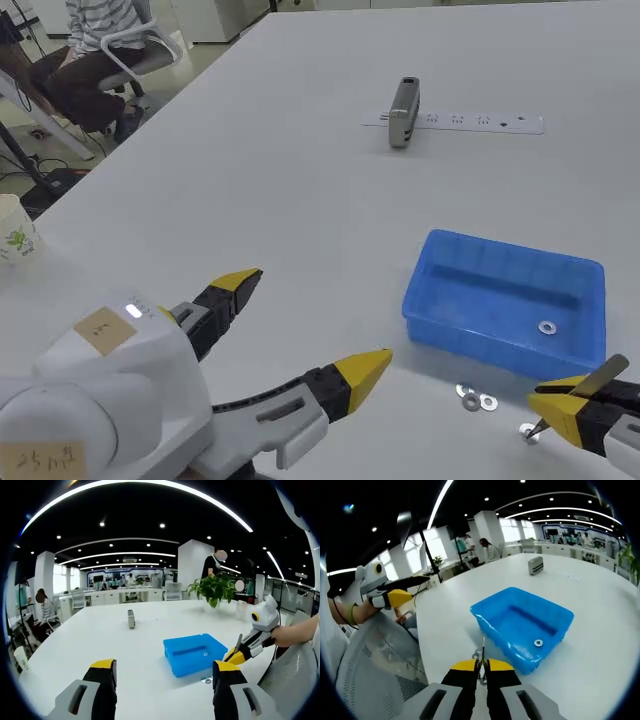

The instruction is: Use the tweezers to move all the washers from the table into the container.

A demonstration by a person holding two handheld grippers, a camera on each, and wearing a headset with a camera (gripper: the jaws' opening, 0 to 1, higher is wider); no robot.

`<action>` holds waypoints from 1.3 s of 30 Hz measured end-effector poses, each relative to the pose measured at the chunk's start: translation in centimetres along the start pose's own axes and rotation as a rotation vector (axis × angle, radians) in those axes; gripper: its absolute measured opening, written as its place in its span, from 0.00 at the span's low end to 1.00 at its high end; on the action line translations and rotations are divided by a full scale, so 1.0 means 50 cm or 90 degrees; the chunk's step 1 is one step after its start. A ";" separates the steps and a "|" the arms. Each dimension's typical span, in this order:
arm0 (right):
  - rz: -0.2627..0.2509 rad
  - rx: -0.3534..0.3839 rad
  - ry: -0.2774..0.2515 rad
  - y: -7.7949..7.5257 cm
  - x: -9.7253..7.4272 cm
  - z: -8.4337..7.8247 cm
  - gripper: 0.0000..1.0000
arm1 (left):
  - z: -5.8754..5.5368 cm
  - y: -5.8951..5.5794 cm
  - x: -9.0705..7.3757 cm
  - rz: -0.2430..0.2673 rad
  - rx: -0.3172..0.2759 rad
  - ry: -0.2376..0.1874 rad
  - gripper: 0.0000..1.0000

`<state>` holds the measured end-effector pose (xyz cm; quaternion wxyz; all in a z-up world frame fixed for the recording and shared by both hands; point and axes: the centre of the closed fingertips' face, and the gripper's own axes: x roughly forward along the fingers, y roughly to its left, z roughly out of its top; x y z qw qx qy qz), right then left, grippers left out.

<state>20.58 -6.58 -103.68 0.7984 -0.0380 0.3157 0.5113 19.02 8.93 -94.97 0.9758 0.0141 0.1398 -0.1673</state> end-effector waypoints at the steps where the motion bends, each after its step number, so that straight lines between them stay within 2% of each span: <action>1: 0.000 0.001 -0.002 0.001 0.001 0.001 0.03 | 0.000 0.001 0.000 0.001 -0.001 0.001 0.79; 8: -0.001 -0.023 0.007 0.005 0.006 -0.002 0.04 | -0.004 0.000 0.000 -0.001 0.004 0.007 0.79; 13: 0.017 -0.031 0.013 0.019 0.009 -0.005 0.04 | -0.003 0.002 0.000 0.002 0.003 0.006 0.78; 20: 0.023 -0.189 0.038 0.044 0.020 -0.006 0.03 | -0.002 0.001 -0.001 0.002 0.002 0.004 0.78; 22: 0.034 -0.244 0.043 0.062 0.025 -0.009 0.03 | -0.002 0.001 0.000 0.001 0.002 0.003 0.78; 25: 0.035 -0.274 0.054 0.064 0.026 -0.013 0.03 | -0.004 0.002 0.000 0.001 0.002 0.006 0.78; 32: 0.026 -0.224 0.055 0.043 0.017 -0.012 0.02 | -0.003 0.001 0.000 0.000 0.003 0.005 0.78; 36: 0.004 -0.191 0.050 0.032 0.020 -0.007 0.03 | -0.003 0.002 0.000 0.001 0.003 0.004 0.78; 38: 0.003 -0.189 0.040 0.030 0.020 0.001 0.03 | -0.002 0.003 -0.001 0.002 0.001 0.004 0.78; 39: 0.008 -0.172 0.030 0.032 0.021 0.006 0.03 | -0.002 0.004 -0.001 0.004 0.002 0.004 0.78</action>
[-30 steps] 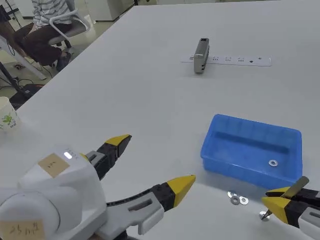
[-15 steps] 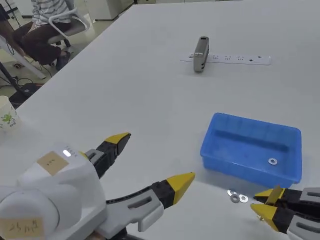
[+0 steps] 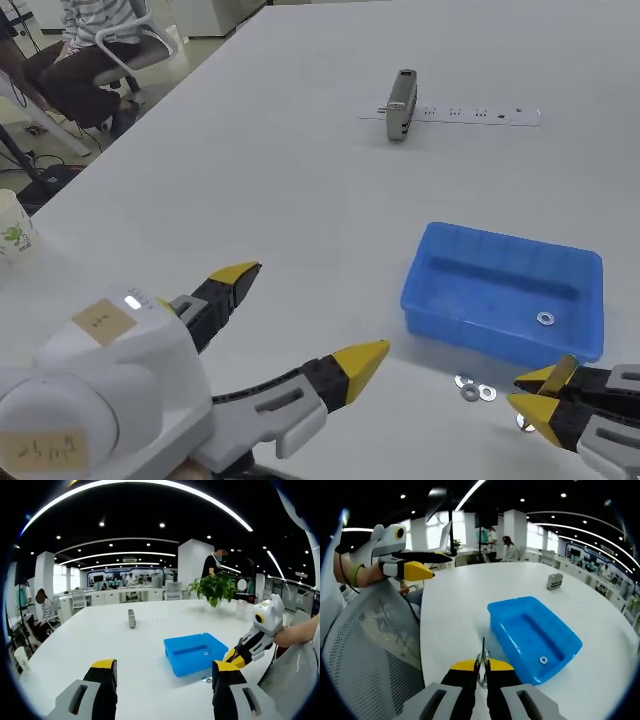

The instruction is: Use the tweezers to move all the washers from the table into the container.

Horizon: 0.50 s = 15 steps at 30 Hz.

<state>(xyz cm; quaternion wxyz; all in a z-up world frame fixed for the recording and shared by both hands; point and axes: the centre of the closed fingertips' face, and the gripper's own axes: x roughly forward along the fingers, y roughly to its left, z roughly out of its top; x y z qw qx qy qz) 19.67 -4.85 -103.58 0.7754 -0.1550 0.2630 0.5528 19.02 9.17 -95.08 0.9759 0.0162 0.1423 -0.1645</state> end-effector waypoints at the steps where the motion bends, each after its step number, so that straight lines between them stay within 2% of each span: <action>1: 0.001 0.012 -0.006 -0.002 -0.001 0.003 0.03 | 0.000 0.000 0.000 0.001 0.000 -0.001 0.78; 7: -0.007 0.031 -0.020 -0.007 -0.011 0.011 0.03 | 0.000 -0.001 0.001 -0.002 0.001 0.001 0.78; 10: -0.003 0.067 -0.054 -0.010 -0.017 0.028 0.03 | -0.001 -0.001 0.001 -0.002 0.001 0.002 0.78; 15: 0.002 0.104 -0.081 -0.018 -0.022 0.043 0.03 | -0.002 -0.003 0.001 -0.004 0.003 0.005 0.78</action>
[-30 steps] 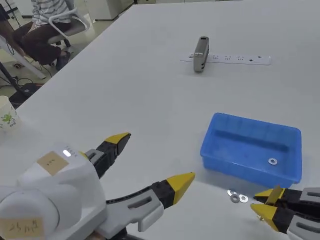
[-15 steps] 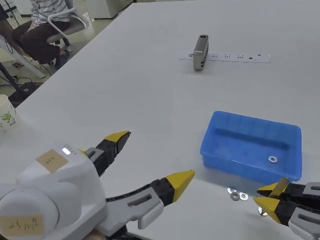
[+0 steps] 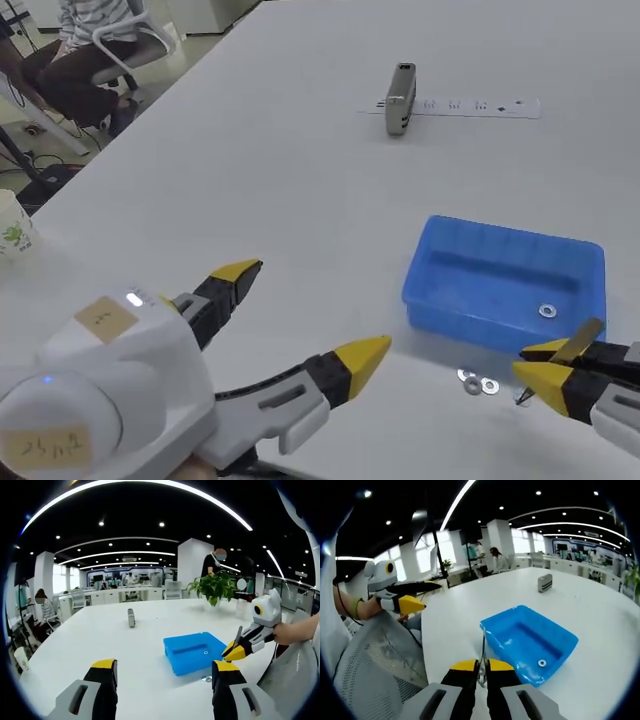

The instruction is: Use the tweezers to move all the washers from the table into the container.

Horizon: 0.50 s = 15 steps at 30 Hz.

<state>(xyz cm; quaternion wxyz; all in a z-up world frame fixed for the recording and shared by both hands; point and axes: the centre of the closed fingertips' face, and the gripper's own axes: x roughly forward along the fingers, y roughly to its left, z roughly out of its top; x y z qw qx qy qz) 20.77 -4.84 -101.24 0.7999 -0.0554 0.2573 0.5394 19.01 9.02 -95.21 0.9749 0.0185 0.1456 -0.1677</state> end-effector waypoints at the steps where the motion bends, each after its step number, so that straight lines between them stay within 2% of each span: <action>1: 0.001 0.000 0.000 0.000 0.000 0.001 0.03 | 0.000 -0.001 0.000 -0.002 -0.001 0.000 0.78; 10: 0.004 -0.013 -0.017 0.007 -0.005 0.035 0.03 | -0.003 -0.004 0.002 -0.008 -0.007 0.004 0.77; 15: 0.008 0.007 -0.033 -0.002 -0.007 0.055 0.03 | -0.007 -0.011 0.003 -0.019 -0.002 0.011 0.77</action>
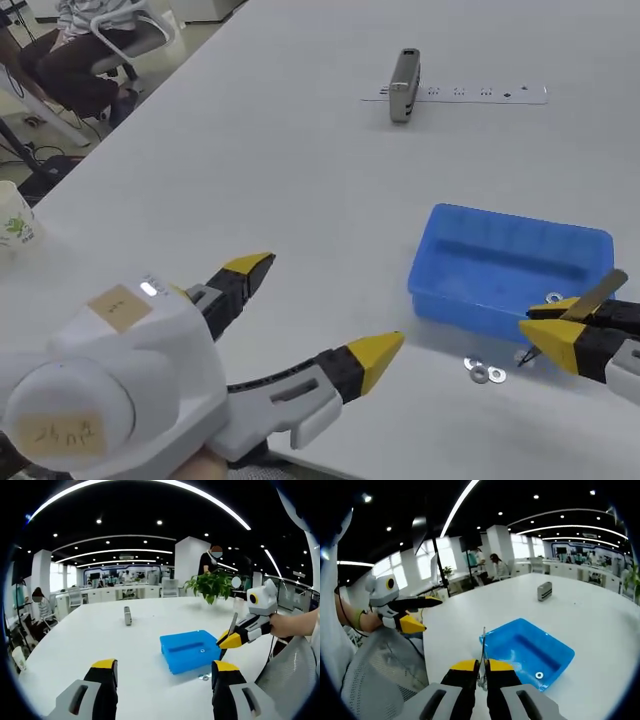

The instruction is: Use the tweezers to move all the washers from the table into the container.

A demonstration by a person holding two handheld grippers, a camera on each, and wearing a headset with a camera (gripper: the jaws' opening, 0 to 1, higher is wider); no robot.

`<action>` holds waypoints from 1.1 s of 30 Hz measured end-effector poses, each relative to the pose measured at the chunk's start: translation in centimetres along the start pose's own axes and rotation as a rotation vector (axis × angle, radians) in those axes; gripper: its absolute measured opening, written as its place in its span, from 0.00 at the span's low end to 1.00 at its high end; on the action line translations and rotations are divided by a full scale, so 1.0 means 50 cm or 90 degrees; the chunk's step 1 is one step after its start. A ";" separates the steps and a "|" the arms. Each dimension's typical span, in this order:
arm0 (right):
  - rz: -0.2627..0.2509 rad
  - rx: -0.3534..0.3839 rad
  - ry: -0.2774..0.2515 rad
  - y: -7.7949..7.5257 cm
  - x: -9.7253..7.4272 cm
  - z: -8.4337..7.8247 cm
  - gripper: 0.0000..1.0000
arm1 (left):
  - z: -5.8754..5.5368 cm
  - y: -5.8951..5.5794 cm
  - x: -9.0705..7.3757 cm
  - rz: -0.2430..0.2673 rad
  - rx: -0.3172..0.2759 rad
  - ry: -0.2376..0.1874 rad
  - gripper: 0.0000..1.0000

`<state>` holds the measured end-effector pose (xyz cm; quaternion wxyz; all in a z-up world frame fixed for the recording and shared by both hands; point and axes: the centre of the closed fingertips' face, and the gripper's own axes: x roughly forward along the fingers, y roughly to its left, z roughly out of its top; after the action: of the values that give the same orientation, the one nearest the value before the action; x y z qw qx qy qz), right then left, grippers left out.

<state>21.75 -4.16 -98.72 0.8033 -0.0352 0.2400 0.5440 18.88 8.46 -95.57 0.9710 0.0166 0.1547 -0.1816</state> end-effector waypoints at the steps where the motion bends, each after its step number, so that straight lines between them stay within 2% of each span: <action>1: 0.002 0.010 0.003 -0.001 0.000 0.000 0.03 | 0.001 0.001 -0.001 0.002 0.000 -0.002 0.77; 7: -0.001 0.030 0.005 -0.018 -0.001 0.004 0.03 | 0.003 0.002 -0.002 0.003 -0.002 -0.006 0.77; 11: -0.001 0.048 -0.006 -0.030 -0.004 0.016 0.03 | 0.004 0.003 -0.002 0.004 -0.004 -0.008 0.77; 13: 0.003 0.058 -0.021 -0.035 -0.005 0.028 0.03 | 0.004 0.003 -0.003 0.006 -0.004 -0.007 0.77; 20: 0.013 0.137 -0.080 -0.067 -0.006 0.068 0.03 | 0.003 0.003 -0.002 0.006 -0.002 -0.005 0.76; 22: 0.030 0.166 -0.087 -0.077 -0.001 0.069 0.03 | 0.004 0.003 -0.002 0.005 -0.004 -0.007 0.76; 24: 0.050 0.203 -0.078 -0.086 0.006 0.057 0.03 | 0.003 0.003 -0.002 0.005 -0.002 -0.006 0.76; 25: 0.047 0.231 -0.072 -0.100 0.010 0.049 0.03 | 0.002 0.003 -0.002 0.005 -0.002 -0.004 0.76; 30: 0.044 0.269 -0.095 -0.137 0.012 0.056 0.03 | 0.002 0.004 -0.003 0.007 -0.002 -0.004 0.76; 33: 0.025 0.286 -0.093 -0.158 0.019 0.051 0.03 | 0.000 0.003 -0.002 0.005 0.000 -0.001 0.75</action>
<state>29.97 -5.74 -98.52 0.7954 0.1884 0.2971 0.4936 18.84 8.64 -95.52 0.9719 0.0169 0.1537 -0.1778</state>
